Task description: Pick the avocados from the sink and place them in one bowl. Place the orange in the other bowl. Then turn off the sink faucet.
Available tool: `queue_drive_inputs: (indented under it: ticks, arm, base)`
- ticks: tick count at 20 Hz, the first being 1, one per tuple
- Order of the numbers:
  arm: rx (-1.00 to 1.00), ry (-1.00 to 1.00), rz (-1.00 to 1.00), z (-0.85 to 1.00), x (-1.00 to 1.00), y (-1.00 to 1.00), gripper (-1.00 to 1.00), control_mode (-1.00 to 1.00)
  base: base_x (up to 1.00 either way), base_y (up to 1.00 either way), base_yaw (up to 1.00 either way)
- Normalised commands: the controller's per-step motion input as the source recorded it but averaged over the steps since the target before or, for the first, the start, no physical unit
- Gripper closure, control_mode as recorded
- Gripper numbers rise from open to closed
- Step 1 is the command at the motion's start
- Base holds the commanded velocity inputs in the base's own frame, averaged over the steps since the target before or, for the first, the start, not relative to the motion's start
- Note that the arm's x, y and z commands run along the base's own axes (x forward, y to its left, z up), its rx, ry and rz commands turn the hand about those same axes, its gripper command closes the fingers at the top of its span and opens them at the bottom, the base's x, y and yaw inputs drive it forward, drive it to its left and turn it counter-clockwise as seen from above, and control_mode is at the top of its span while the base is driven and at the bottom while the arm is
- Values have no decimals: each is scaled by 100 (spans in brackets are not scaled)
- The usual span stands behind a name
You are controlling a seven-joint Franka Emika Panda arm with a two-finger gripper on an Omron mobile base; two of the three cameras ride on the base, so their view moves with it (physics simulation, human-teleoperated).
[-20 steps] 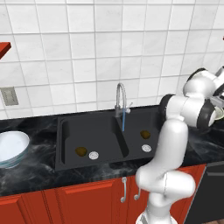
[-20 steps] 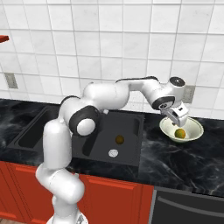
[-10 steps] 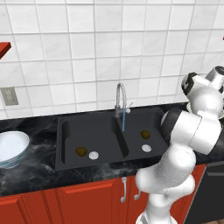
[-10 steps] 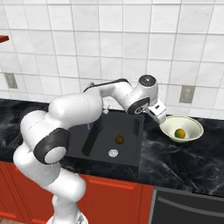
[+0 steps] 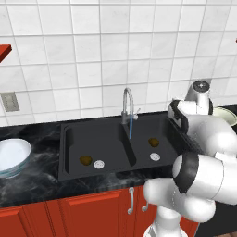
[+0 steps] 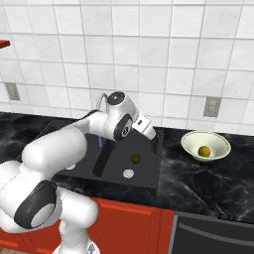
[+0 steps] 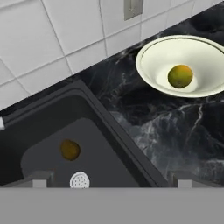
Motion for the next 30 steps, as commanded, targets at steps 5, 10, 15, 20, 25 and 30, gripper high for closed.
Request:
queue_drive_inputs:
  ticks: [5,10,15,20,25,30]
  arm:
    - [-9,4,11,-25,1,26,-100,-100]
    - [-1,0,23,-34,10,12,-100,-100]
    - [-2,0,24,-34,11,20,-100,-100]
    - [-6,1,18,-40,0,16,-100,-100]
    - [-8,8,7,-28,19,32,-100,-100]
    - [-7,9,3,-23,31,29,-100,-100]
  base:
    - [0,0,0]
    - [0,0,0]
    - [0,0,0]
    - [0,0,0]
    - [0,0,0]
    - [0,0,0]
